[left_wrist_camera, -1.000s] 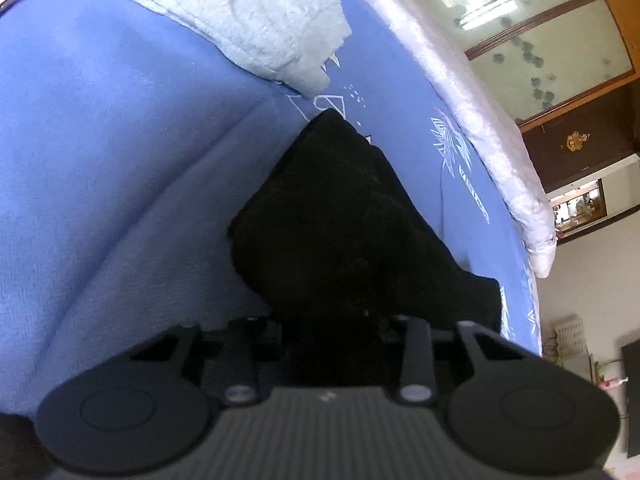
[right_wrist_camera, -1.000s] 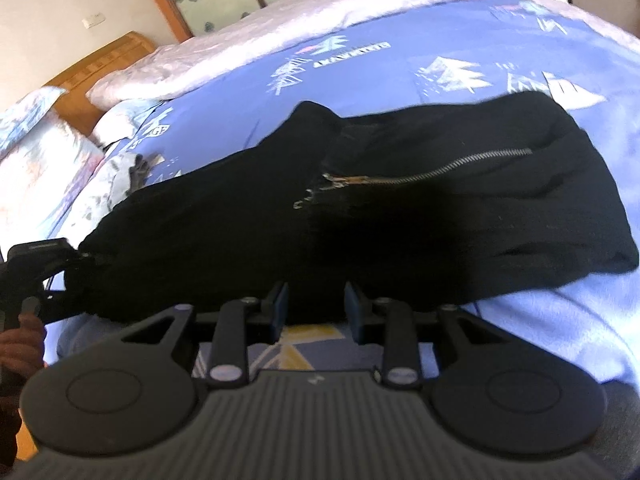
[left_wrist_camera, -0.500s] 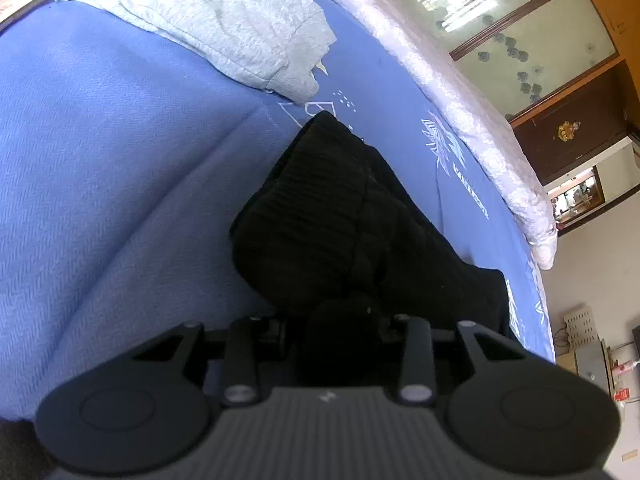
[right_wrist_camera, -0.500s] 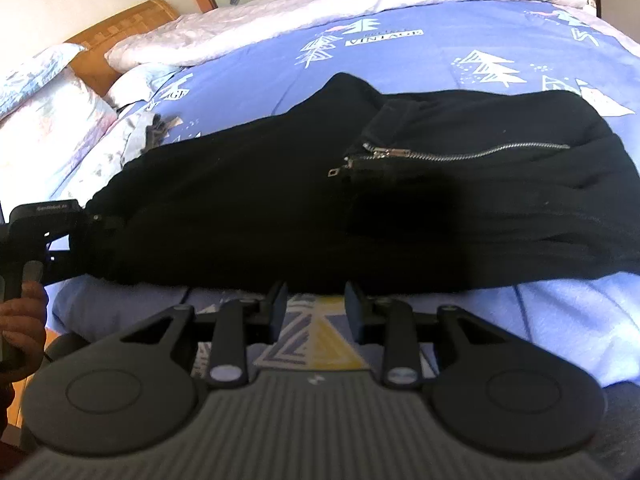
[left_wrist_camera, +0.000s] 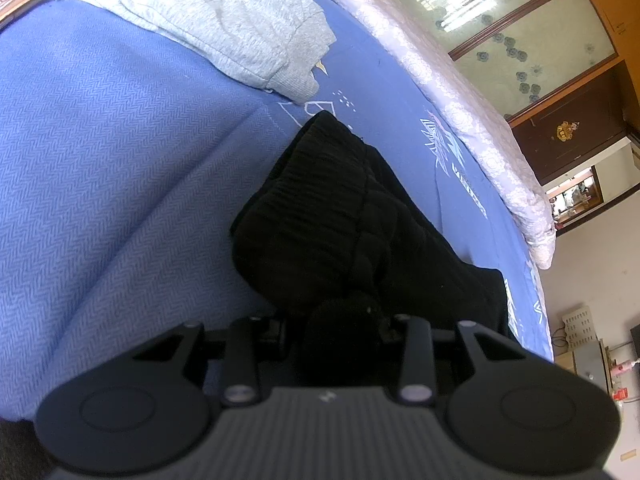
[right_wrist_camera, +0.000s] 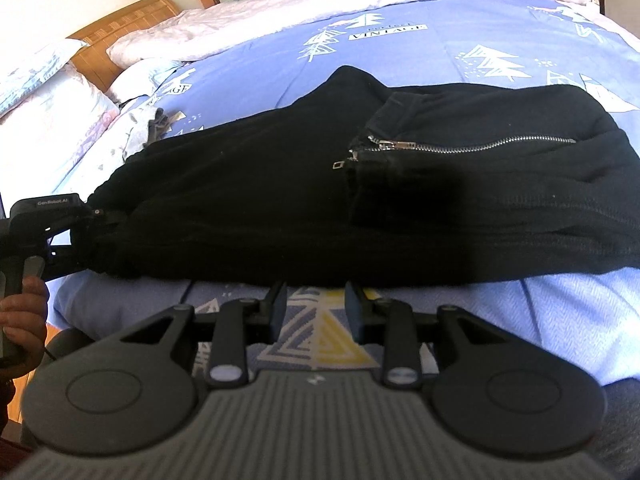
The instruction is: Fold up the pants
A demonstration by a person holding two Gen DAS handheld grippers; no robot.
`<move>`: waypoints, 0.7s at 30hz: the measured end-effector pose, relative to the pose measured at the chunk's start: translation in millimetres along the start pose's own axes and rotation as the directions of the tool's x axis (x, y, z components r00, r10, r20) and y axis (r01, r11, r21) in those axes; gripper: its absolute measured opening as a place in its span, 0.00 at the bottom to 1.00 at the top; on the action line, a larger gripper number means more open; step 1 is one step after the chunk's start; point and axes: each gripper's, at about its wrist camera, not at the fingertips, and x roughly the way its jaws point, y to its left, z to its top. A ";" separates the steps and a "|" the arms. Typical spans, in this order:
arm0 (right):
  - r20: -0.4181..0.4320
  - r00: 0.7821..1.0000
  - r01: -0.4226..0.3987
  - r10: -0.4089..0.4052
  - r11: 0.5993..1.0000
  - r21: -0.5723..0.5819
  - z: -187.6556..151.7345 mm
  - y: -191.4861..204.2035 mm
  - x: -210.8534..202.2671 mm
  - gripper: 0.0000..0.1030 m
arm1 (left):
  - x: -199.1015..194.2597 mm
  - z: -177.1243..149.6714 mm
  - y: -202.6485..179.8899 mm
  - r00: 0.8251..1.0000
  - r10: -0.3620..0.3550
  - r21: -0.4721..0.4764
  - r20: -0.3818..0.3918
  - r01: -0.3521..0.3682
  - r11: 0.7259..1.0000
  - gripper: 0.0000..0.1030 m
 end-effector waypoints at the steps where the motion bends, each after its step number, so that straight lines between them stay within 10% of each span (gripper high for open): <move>1: 0.000 1.000 0.000 0.000 1.000 0.000 0.1 0.2 0.2 0.34 | -1.2 -0.1 0.2 1.000 -0.002 0.001 -0.001 0.002 1.000 0.33; 21: 0.019 1.000 -0.016 0.016 1.000 -0.019 3.1 6.5 -1.9 0.34 | -15.6 9.6 -19.4 1.000 -0.016 0.022 0.000 0.016 1.000 0.24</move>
